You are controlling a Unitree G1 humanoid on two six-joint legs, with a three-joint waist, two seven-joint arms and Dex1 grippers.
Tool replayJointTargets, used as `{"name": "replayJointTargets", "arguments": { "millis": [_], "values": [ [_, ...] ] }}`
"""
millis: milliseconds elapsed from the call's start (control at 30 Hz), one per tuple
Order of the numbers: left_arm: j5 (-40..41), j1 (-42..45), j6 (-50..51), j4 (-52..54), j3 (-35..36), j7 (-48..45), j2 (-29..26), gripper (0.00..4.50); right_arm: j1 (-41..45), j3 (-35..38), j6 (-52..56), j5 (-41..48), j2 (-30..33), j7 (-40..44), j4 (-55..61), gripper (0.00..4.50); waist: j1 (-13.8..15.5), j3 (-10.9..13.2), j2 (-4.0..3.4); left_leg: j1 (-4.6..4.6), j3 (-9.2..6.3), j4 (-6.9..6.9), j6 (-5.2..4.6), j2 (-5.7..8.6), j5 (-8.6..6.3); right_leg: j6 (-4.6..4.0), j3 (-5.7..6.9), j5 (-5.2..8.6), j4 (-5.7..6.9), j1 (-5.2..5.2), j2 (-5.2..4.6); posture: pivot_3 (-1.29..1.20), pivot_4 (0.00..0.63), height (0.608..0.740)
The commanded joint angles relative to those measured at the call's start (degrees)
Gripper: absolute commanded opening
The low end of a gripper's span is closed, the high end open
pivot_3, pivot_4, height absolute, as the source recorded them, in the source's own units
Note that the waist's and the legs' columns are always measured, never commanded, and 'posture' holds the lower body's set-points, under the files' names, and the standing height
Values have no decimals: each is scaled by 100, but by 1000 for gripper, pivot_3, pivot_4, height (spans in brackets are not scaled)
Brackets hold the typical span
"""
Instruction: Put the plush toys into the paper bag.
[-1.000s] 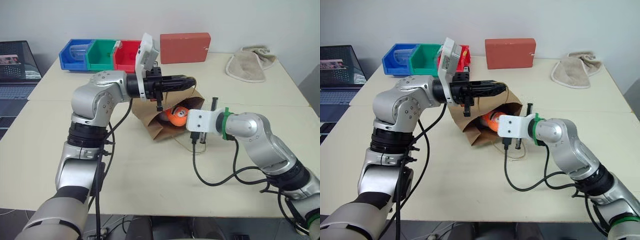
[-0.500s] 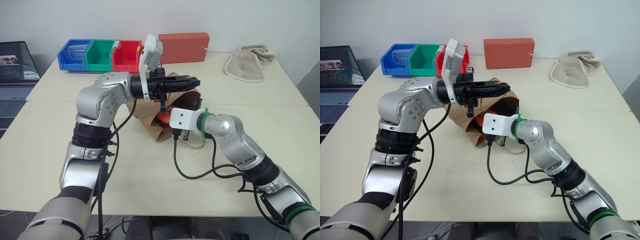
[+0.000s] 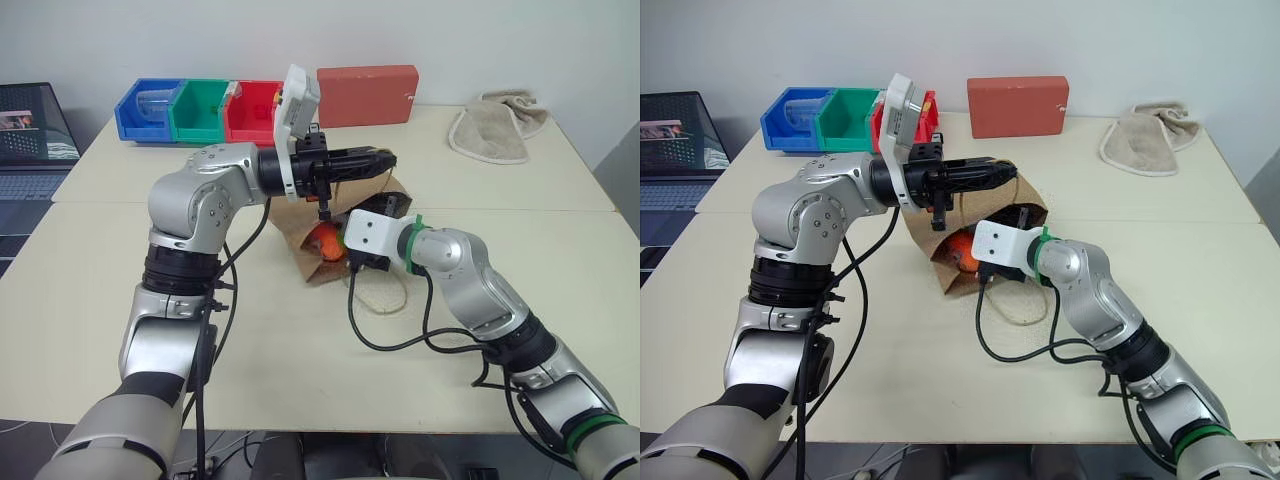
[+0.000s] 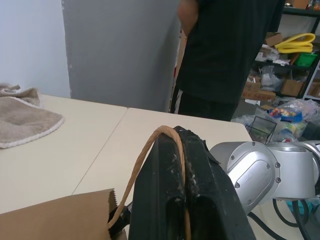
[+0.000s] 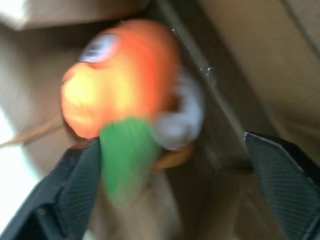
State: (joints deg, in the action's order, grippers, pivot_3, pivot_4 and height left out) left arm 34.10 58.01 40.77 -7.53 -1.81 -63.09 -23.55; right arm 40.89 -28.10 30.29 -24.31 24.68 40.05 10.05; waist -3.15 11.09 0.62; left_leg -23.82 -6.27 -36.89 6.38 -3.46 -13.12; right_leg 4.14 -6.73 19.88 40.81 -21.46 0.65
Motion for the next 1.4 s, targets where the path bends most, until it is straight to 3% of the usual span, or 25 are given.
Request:
{"name": "replayJointTargets", "arguments": {
  "millis": [33, 333, 467, 600, 733, 867, 1200, 1300, 1400],
  "values": [
    [96, 149, -47, 72, 135, 9, 6, 0, -108, 230, 154, 86, 21, 125, 422, 4446, 0, 0, 0, 0, 0, 0, 0, 0, 0, 0, 0, 0, 0, 0, 0, 0, 150, 740],
    [-23, 128, -115, 64, 69, 80, 20, 0, -177, 653, 927, 758, 189, 877, 1564, 4446, -3, 0, 0, 0, -1, 3, -1, 0, 0, 0, 1, 0, -2, 1, 0, 0, 150, 740],
    [-38, 88, -118, 100, 4, 100, 58, 0, -276, 1219, 1655, 1569, 462, 1435, 2535, 4446, 7, 1, -1, -1, -3, 2, -17, 0, -10, 0, 2, 0, -2, 1, 0, 0, 150, 740],
    [-54, 75, -140, 100, -8, 109, 79, 0, -959, 1984, 2512, 2458, 786, 1755, 3532, 4446, 35, 1, -1, -1, -7, 5, -20, 0, -11, 0, 7, 0, -7, 5, 0, 0, 150, 740],
    [-68, 81, -145, 75, 13, 107, 57, 0, -1870, 2639, 3090, 2764, 770, 1335, 3817, 4446, 37, 0, 0, -2, -6, 6, -20, 1, -11, 0, 6, 0, -10, 5, 0, 0, 150, 740],
    [-92, 87, -173, 41, 30, 92, 24, 0, -2678, 2808, 3087, 2744, 469, 567, 3372, 4446, 32, 0, 0, 0, -3, 4, -20, 2, -11, 0, 1, 1, -7, 6, 1, 0, 150, 740],
    [-106, 79, -180, 76, 34, 107, 7, 0, -2378, 2458, 2336, 2791, -224, -591, 1534, 4446, -20, 1, -2, 4, 7, 6, -21, 1, -11, 1, -10, 1, -5, 2, 2, 0, 150, 740],
    [-96, 58, -163, 112, 50, 113, -24, 0, -2280, 2493, 2254, 2956, -348, -669, 1393, 3846, -16, 1, -2, 3, 5, 9, -21, 1, -11, 1, -8, 1, -7, 2, 2, 0, 150, 740],
    [-88, 54, -156, 116, 57, 123, -35, 0, -2272, 2490, 2240, 3072, -334, -684, 1367, 2815, -13, 1, -2, 3, 3, 13, -21, 1, -11, 1, -5, 1, -8, 2, 2, 0, 150, 740]
  ]
}}
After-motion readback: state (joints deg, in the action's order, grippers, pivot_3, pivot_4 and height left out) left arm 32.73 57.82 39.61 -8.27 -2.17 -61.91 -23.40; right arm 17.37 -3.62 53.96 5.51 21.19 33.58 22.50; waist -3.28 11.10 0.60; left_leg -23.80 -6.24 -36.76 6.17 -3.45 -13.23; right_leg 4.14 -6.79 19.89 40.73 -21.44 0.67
